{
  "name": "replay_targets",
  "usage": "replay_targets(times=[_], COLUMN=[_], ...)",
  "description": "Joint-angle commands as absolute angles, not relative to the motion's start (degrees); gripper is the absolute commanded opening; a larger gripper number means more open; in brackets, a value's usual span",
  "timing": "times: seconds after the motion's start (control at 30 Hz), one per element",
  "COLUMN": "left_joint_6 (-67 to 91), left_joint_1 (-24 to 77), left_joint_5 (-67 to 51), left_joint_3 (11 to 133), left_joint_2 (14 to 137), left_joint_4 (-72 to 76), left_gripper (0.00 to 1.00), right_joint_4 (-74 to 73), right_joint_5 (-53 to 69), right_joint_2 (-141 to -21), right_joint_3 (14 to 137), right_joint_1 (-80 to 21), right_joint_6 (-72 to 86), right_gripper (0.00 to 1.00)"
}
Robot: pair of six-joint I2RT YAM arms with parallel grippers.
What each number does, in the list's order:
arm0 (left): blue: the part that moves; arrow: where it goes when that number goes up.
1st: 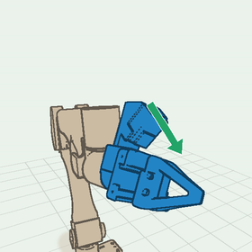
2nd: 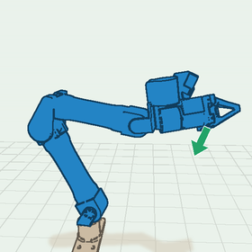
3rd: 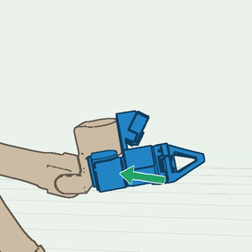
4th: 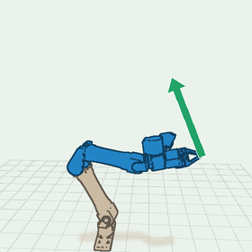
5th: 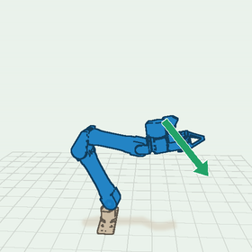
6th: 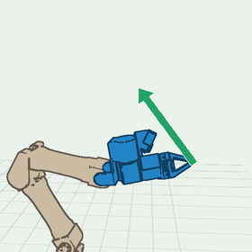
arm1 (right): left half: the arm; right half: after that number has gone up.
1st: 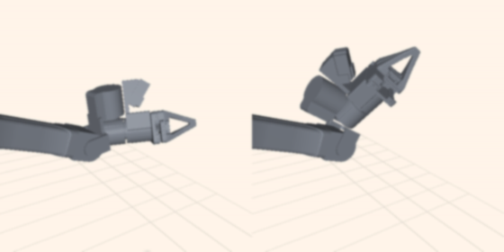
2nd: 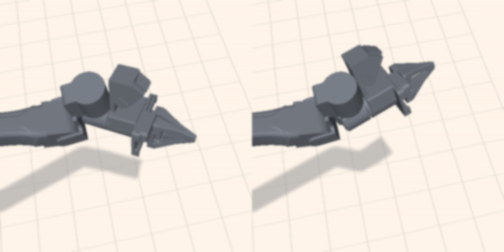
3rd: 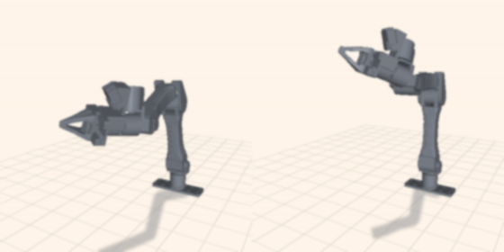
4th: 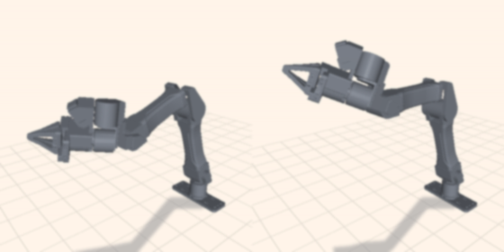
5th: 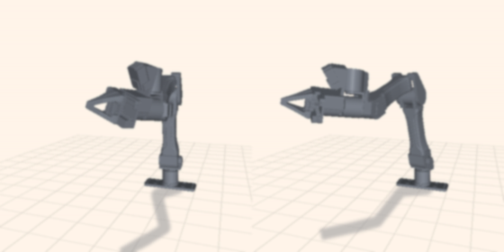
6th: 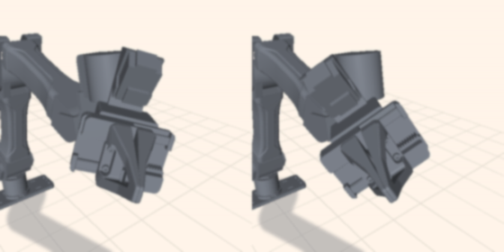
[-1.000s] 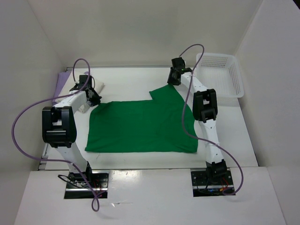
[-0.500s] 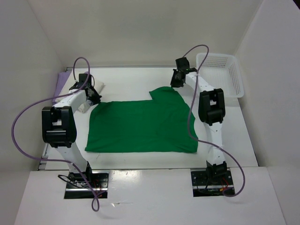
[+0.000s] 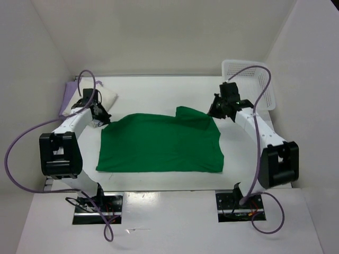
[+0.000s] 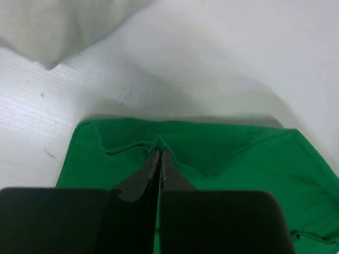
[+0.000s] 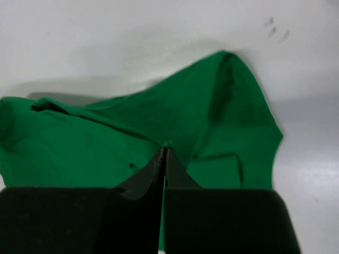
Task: Fold and stack the t-shirts
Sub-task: Fold the other side of the tshirt into a rectangle
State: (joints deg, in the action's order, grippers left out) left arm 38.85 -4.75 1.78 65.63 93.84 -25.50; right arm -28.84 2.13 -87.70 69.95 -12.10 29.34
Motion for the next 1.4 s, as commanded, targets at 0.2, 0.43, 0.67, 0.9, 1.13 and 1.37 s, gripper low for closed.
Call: replay_targets(times=[0.2, 0.43, 0.67, 0.9, 1.13, 1.37], left_joint_6=[36.39, 34.72, 34.19, 34.72, 36.47, 38.49], left_joint_1=[-8.77, -13.0, -18.45, -19.69, -20.21, -9.25], left_joint_5=[2.64, -0.44, -7.82, -12.38, -11.87, -12.84], left_joint_3=[60.75, 58.28, 53.97, 51.34, 52.29, 50.54], left_joint_2=[86.14, 83.86, 82.62, 78.41, 71.28, 73.2], left_joint_4=[-29.97, -31.11, -31.11, -32.78, -35.33, -26.47], left_gripper=[0.0, 0.0, 0.03, 0.34, 0.39, 0.34], right_joint_4=[-39.28, -44.29, -51.67, -58.36, -56.53, -35.88], right_joint_5=[0.88, 2.72, 3.25, 2.73, 1.48, 4.92], right_joint_2=[-68.31, -65.04, -62.76, -59.07, -59.06, -71.16], right_joint_3=[56.27, 55.63, 57.3, 54.76, 58.88, 57.74], right_joint_1=[-11.25, -11.25, -11.25, -11.78, -11.78, -23.27], right_joint_6=[31.03, 31.73, 31.73, 31.55, 32.08, 39.1], right_gripper=[0.0, 0.03, 0.06, 0.13, 0.36, 0.0])
